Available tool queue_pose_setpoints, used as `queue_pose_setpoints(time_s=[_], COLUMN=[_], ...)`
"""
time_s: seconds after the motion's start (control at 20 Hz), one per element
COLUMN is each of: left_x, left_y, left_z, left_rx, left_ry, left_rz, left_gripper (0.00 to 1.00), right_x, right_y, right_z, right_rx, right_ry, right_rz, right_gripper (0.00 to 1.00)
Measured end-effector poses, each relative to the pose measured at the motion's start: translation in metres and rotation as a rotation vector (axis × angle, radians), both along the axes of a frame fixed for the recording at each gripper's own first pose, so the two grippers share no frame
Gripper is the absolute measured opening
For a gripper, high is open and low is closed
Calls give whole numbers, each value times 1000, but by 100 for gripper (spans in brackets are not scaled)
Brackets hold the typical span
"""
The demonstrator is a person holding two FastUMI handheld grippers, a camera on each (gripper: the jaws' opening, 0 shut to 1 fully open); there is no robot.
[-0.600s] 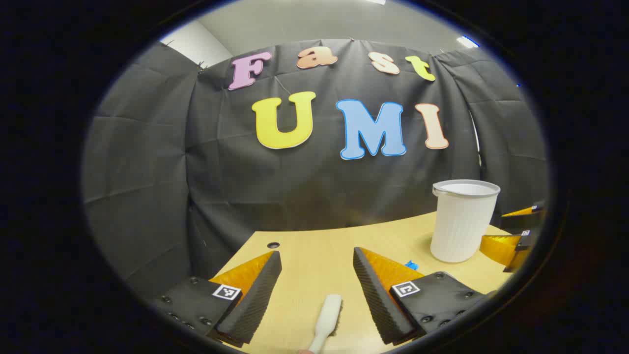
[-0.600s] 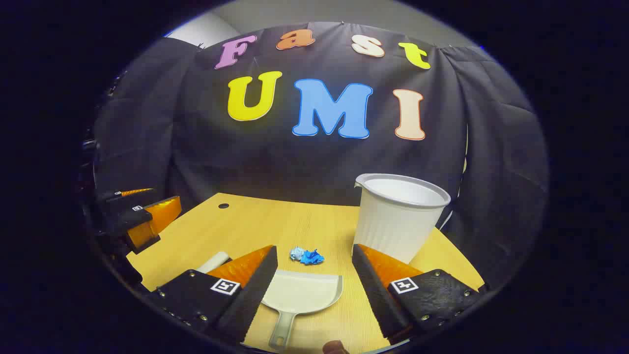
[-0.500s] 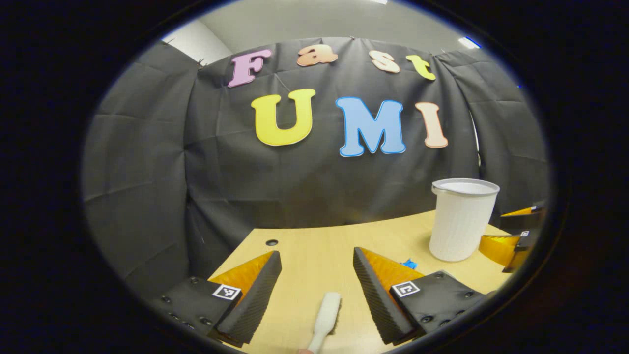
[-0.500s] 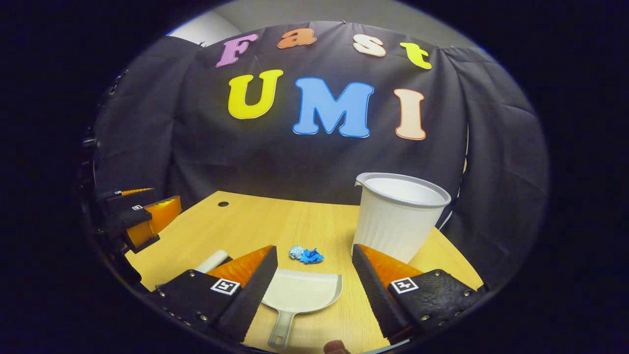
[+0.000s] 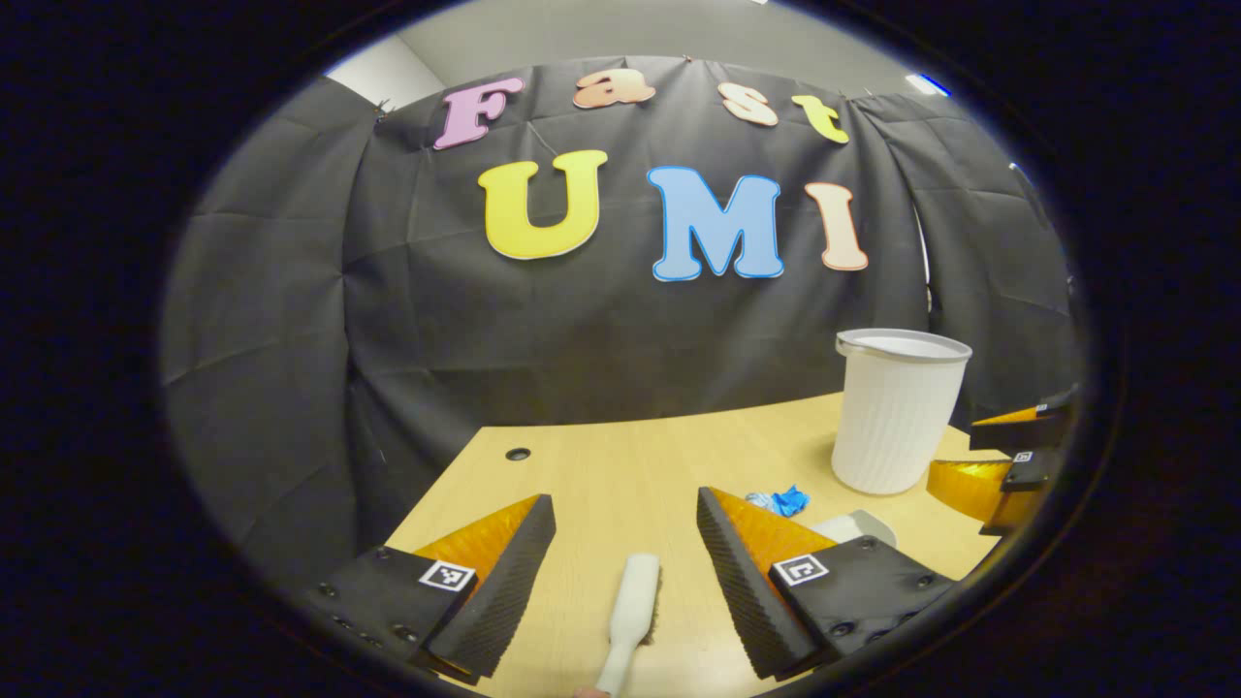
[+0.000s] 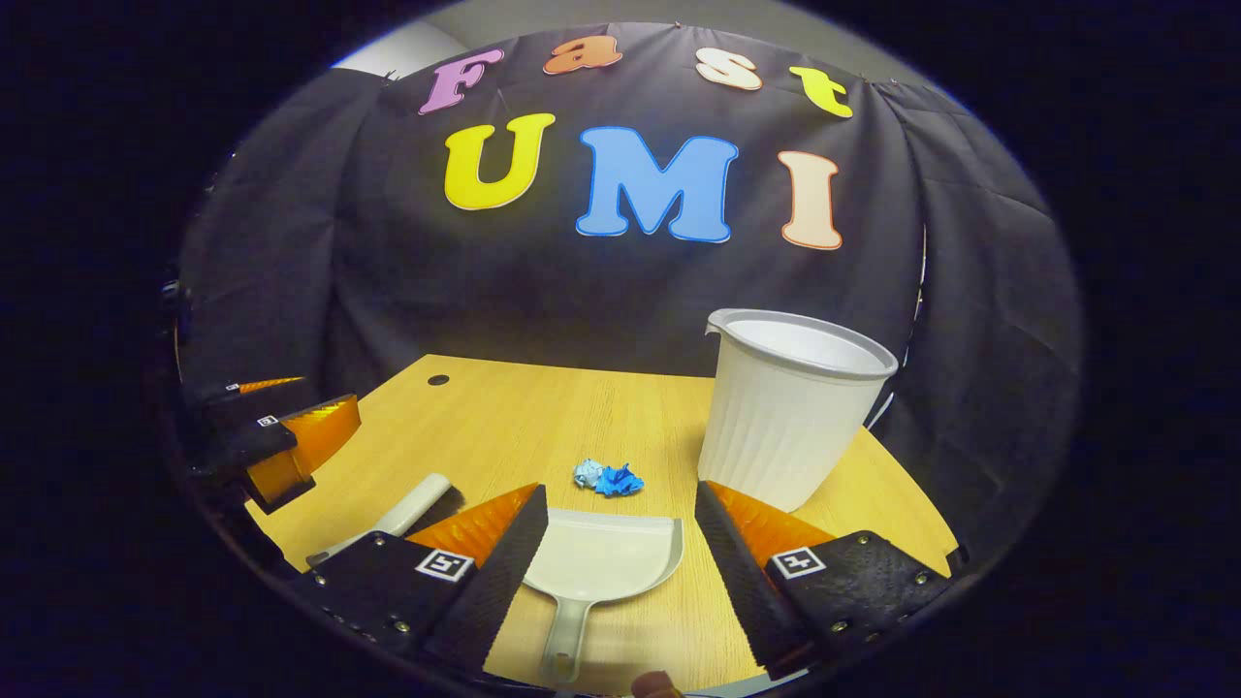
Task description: Pick up the small broom and dustpan from the desktop, sweep the trash into the dustpan with the broom, and then empty the trash into the garbage bin.
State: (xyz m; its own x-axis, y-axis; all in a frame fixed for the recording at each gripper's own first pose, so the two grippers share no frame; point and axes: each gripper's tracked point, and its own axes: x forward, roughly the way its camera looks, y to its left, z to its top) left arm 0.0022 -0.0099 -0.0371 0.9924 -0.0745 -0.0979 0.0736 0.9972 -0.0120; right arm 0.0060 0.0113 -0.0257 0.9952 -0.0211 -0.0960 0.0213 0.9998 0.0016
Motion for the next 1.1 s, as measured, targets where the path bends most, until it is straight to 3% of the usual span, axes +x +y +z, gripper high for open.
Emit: queue_pose_setpoints(time_s=[0.25,0.5,0.6,1.1], left_x=[5,5,6,0], left_y=[-3,-5,-8,-3], left_z=[-32,-71,-88,-173], left_rx=[-2,20,57,101], left_ry=[109,229,278,578], left_rz=[-48,-84,-103,-144], left_gripper=[98,94,99,99], right_x=[6,6,3,0], right_y=[6,19,24,33], right_z=[-24,-62,-73,-129], right_rx=[-41,17,49,148], right_ry=[86,246,305,550], right_rz=[-9,32,46,40], right_gripper=[96,96,96,96])
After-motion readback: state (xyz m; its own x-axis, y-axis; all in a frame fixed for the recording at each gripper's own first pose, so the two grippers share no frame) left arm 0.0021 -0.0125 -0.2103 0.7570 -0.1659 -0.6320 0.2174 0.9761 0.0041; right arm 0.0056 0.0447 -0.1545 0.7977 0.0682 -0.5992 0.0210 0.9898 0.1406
